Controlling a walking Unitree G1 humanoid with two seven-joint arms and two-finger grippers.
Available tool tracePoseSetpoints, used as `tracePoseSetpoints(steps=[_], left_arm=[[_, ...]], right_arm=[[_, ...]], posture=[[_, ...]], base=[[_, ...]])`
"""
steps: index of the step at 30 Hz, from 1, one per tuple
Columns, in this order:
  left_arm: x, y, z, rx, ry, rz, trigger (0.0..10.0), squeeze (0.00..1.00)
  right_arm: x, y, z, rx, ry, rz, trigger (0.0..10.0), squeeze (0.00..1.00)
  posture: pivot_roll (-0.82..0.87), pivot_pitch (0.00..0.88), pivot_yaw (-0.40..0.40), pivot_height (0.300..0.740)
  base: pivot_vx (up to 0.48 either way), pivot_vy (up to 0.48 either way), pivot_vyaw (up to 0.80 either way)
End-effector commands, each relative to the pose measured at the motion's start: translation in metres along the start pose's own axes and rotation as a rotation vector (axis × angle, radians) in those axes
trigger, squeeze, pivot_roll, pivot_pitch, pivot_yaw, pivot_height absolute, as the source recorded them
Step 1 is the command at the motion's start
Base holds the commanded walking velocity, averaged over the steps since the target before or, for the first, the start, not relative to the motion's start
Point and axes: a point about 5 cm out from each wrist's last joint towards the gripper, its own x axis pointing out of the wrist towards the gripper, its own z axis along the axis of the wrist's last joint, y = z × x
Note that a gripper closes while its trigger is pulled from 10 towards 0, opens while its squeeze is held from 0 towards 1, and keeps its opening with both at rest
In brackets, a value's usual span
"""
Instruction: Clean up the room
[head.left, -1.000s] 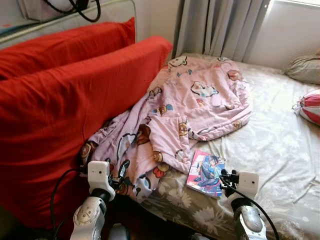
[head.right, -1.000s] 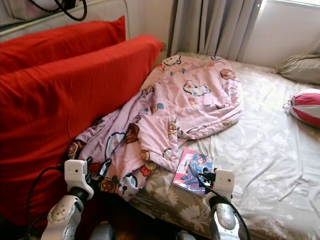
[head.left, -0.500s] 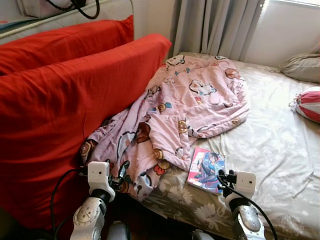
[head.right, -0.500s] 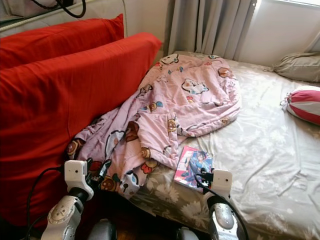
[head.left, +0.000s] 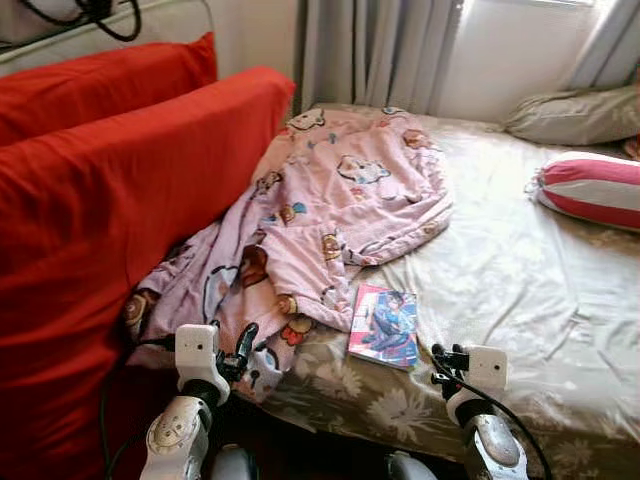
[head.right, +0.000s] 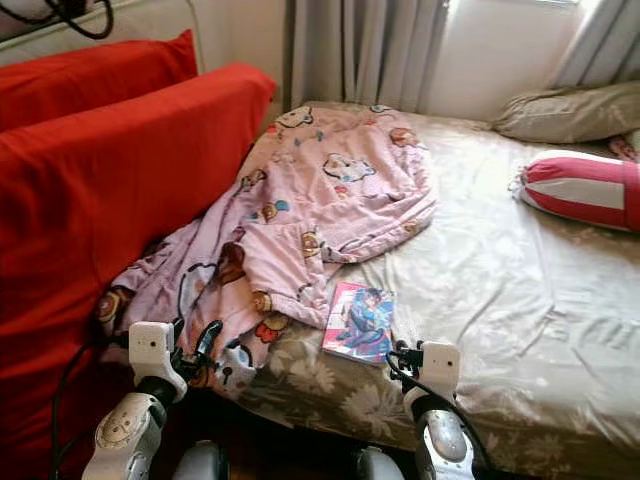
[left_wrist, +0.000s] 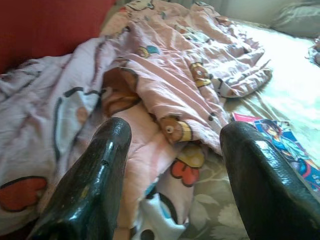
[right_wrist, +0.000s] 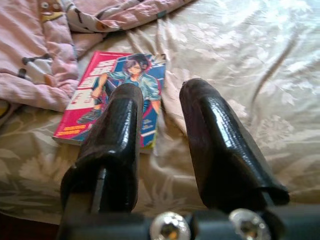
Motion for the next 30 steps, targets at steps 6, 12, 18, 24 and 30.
tracePoseSetpoints(steps=[6, 12, 18, 24, 30], left_arm=[[0.001, -0.004, -0.001, 0.010, 0.013, -0.018, 10.0, 0.00], [0.001, -0.004, 0.000, 0.009, 0.011, -0.018, 10.0, 0.00], [0.001, -0.004, 0.000, 0.009, 0.010, -0.020, 10.0, 0.00], [0.001, -0.005, 0.000, 0.015, 0.016, -0.015, 10.0, 0.00], [0.001, -0.006, 0.000, 0.019, 0.016, -0.027, 10.0, 0.00]], right_arm=[[0.001, 0.004, -0.003, 0.005, 0.022, 0.027, 10.0, 0.00], [0.001, 0.009, -0.002, -0.025, 0.019, 0.082, 10.0, 0.00], [0.000, 0.014, -0.003, -0.028, 0.010, 0.108, 10.0, 0.00], [0.001, 0.017, -0.002, -0.009, 0.010, 0.122, 10.0, 0.00], [0.006, 0.026, 0.004, -0.009, 0.005, 0.199, 10.0, 0.00]], posture=[[0.06, 0.031, -0.072, 0.631], [0.06, 0.033, -0.072, 0.631], [0.06, 0.033, -0.072, 0.631], [0.06, 0.035, -0.073, 0.631], [0.05, 0.055, -0.070, 0.631]], base=[[0.273, 0.000, 0.00], [0.274, 0.000, 0.00], [0.270, 0.000, 0.40], [0.182, 0.000, 0.09], [0.000, 0.000, 0.00]])
